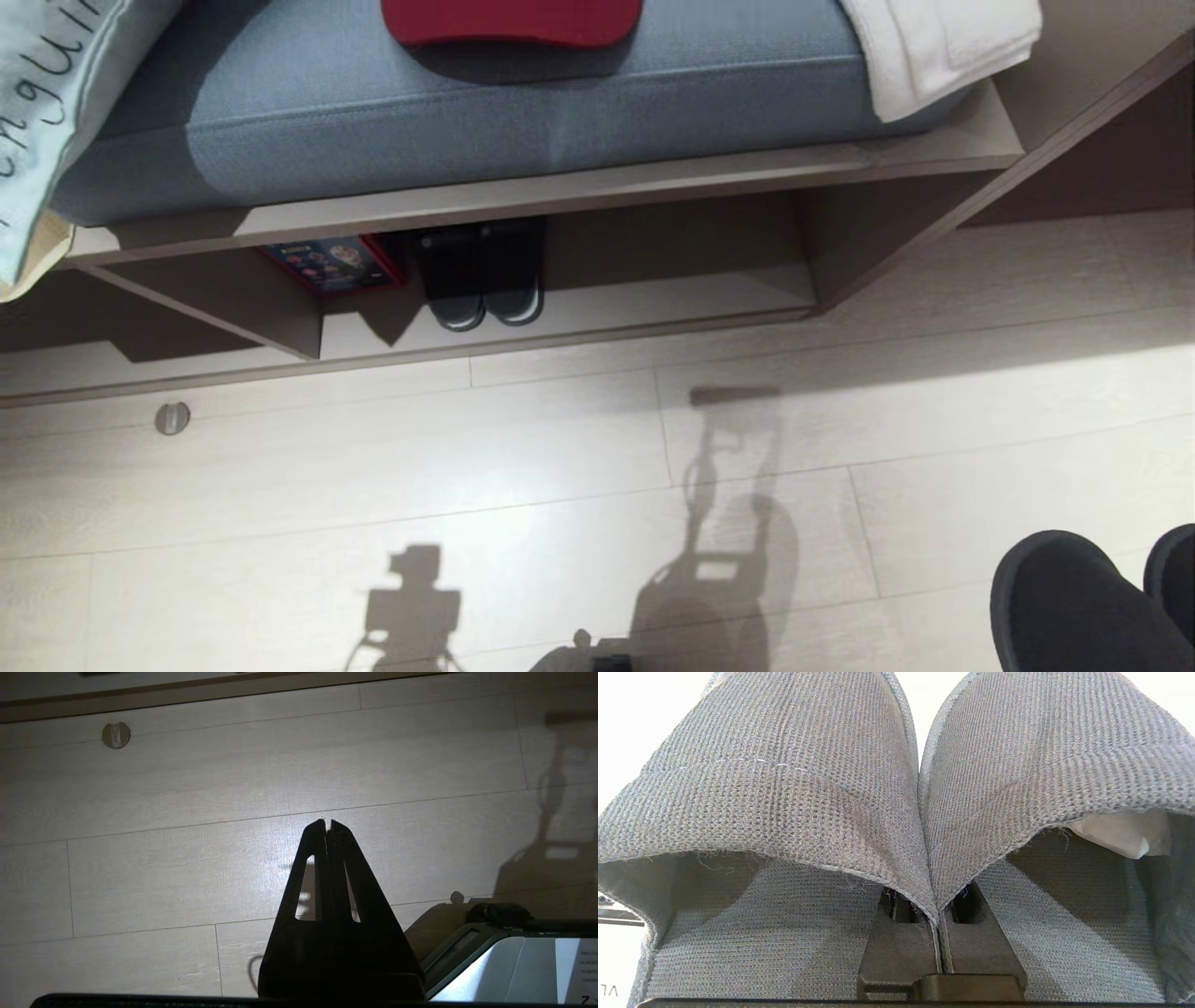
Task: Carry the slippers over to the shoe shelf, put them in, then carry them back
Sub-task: Place the slippers on the floor
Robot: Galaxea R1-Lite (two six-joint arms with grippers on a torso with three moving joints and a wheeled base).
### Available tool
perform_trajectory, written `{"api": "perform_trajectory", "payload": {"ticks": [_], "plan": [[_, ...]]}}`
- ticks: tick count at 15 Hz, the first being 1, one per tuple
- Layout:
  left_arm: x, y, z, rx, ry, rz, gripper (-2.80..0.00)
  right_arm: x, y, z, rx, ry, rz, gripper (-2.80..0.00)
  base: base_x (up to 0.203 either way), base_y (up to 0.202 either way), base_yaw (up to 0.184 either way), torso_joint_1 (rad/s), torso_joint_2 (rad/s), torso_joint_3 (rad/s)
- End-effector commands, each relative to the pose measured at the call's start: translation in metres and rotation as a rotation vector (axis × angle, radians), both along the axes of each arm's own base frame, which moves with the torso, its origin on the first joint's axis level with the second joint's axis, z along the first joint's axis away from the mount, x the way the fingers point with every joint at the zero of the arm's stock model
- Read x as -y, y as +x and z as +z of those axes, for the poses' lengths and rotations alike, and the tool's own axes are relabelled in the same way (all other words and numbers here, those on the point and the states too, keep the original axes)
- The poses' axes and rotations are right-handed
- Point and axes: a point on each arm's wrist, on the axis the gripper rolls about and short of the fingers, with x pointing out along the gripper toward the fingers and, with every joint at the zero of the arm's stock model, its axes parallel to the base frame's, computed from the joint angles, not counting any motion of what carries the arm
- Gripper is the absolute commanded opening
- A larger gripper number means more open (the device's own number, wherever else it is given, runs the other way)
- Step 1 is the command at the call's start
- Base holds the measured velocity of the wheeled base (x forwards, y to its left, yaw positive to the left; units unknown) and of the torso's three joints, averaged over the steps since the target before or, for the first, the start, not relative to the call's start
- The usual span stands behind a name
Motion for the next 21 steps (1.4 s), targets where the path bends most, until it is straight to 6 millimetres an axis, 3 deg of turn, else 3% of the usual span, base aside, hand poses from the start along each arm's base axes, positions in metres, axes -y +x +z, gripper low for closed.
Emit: {"api": "perform_trajectory", "payload": {"ticks": [1,21], "plan": [[0.0000,0.0001,-0.0004,-0.001,-0.001,0.000,-2.80,0.0000,0.0000,0.0001,0.000,-0.001,0.001,-2.80,0.000,0.000,0.000,0.002,0.01,0.203],[0.0000,0.0001,-0.0004,-0.001,-0.001,0.000,-2.80,0.0000,0.0000,0.0001,0.000,-0.001,0.001,-2.80,0.000,0.000,0.000,0.003,0.00,0.204]]}}
